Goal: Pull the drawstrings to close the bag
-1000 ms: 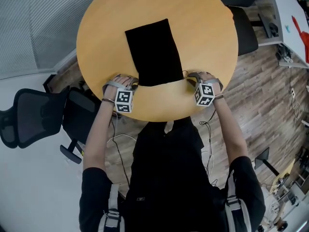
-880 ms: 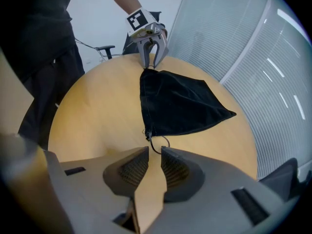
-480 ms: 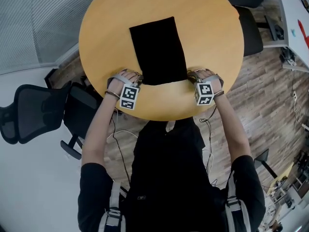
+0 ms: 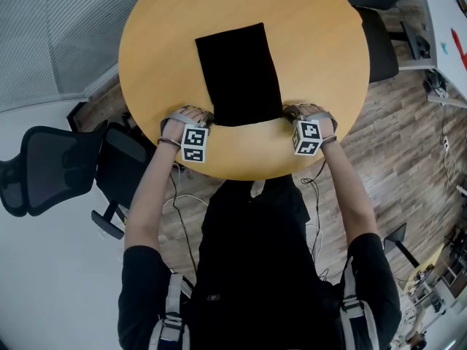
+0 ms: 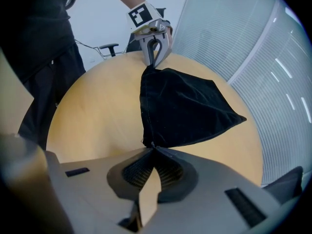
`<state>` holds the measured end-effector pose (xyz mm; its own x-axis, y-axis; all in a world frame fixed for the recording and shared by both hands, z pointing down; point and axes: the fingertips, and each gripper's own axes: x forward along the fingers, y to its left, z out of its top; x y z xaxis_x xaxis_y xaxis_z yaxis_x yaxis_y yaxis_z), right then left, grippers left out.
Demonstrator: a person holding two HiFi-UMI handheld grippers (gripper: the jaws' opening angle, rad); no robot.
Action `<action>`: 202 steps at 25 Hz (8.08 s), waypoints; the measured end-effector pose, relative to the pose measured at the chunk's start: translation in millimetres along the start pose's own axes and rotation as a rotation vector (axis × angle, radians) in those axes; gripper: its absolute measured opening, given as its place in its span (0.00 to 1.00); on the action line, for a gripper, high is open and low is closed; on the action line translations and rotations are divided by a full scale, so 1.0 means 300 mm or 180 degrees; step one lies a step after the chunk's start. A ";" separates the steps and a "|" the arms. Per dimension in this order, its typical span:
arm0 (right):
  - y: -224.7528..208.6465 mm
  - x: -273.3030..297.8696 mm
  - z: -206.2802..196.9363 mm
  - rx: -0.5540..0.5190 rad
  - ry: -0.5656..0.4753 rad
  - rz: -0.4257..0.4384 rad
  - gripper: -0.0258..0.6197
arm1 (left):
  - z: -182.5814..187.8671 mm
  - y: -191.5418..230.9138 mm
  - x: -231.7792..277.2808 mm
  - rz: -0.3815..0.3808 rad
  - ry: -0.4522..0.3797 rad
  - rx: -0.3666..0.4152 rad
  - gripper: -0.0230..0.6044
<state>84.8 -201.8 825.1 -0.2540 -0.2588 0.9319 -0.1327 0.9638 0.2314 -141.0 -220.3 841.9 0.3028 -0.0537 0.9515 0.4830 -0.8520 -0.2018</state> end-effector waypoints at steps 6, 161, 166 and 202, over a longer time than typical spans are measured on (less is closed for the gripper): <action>-0.007 -0.008 -0.001 0.0408 -0.0044 -0.0080 0.14 | -0.014 -0.002 -0.011 -0.0021 0.0007 -0.0356 0.06; -0.478 -1.188 0.044 0.1252 -0.1503 -0.2322 0.13 | 0.068 0.207 -1.290 0.3316 -0.0707 -0.3359 0.06; -0.490 -1.208 0.032 0.1346 -0.1497 -0.2377 0.13 | 0.064 0.194 -1.298 0.3277 -0.0655 -0.3433 0.06; -0.534 -1.203 -0.088 0.1544 -0.1395 -0.2400 0.13 | 0.016 0.214 -1.294 0.3323 -0.0649 -0.3588 0.06</action>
<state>222.9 -261.2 458.9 -0.2604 -0.8874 0.3805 -0.7570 0.4322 0.4900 -223.6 -251.6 458.5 0.2476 -0.8638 0.4387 -0.8259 -0.4249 -0.3706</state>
